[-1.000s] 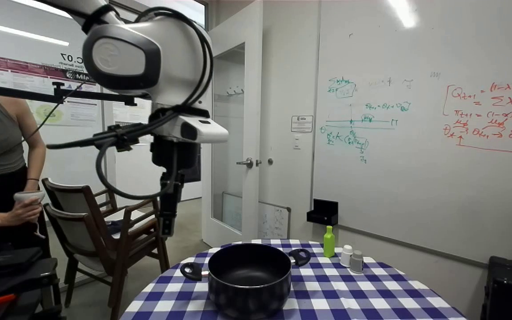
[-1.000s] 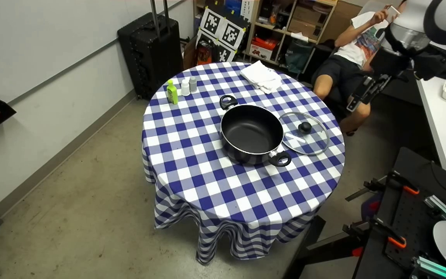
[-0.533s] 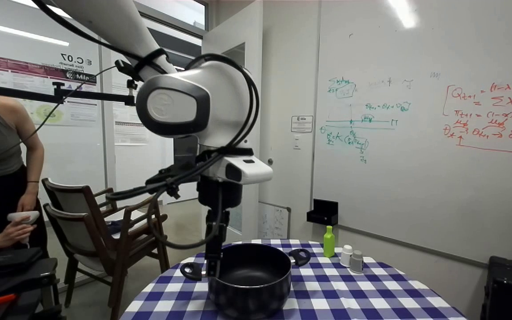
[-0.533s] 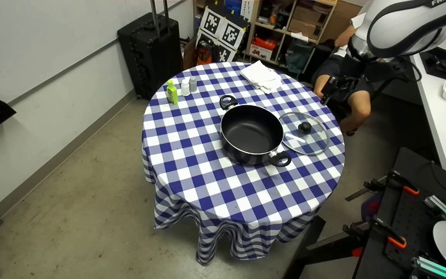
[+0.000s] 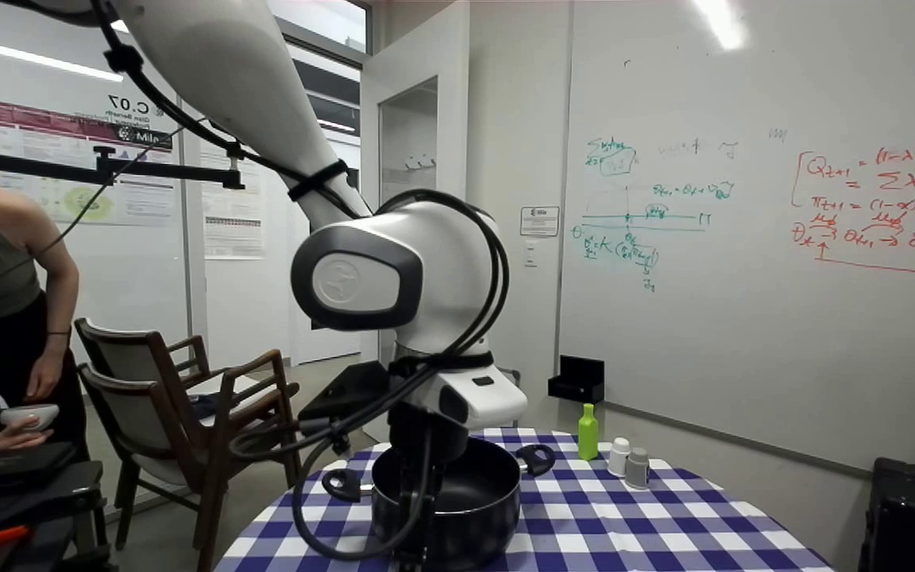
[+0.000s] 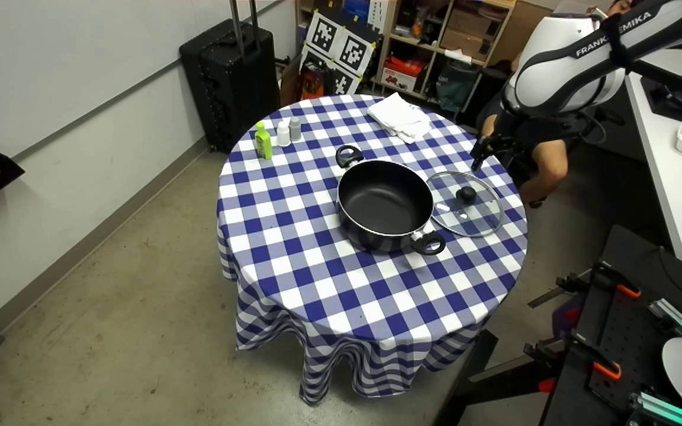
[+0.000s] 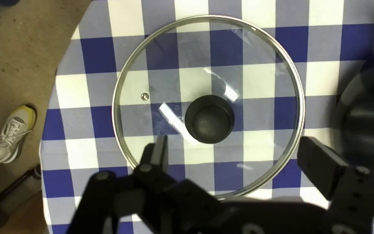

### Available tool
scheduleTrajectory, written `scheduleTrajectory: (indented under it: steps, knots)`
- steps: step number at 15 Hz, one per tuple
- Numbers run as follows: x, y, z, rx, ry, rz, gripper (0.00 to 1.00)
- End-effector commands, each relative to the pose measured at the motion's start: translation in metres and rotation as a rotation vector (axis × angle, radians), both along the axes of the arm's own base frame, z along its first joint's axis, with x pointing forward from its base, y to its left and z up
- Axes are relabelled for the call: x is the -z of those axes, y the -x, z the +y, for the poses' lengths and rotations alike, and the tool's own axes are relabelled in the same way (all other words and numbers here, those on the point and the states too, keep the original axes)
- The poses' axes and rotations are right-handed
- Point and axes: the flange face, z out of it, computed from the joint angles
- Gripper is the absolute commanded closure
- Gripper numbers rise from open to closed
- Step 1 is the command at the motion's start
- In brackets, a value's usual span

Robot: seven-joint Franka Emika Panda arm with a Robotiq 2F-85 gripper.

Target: Cover the pot

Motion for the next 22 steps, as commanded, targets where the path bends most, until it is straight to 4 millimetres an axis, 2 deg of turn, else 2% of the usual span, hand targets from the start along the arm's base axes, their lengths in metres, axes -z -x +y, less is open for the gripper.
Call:
scheduleTrajectory:
  steps: [1,8,12,16,22]
  knots:
    - [0.028,-0.016,-0.011,0.043,-0.019,0.0,0.0]
    - [0.072,-0.028,-0.025,0.072,-0.046,0.026,0.0]
    - [0.094,-0.031,-0.026,0.082,-0.072,0.044,0.0]
    - [0.11,-0.036,-0.022,0.077,-0.09,0.056,0.0]
    - [0.126,-0.033,-0.017,0.066,-0.106,0.103,0.0]
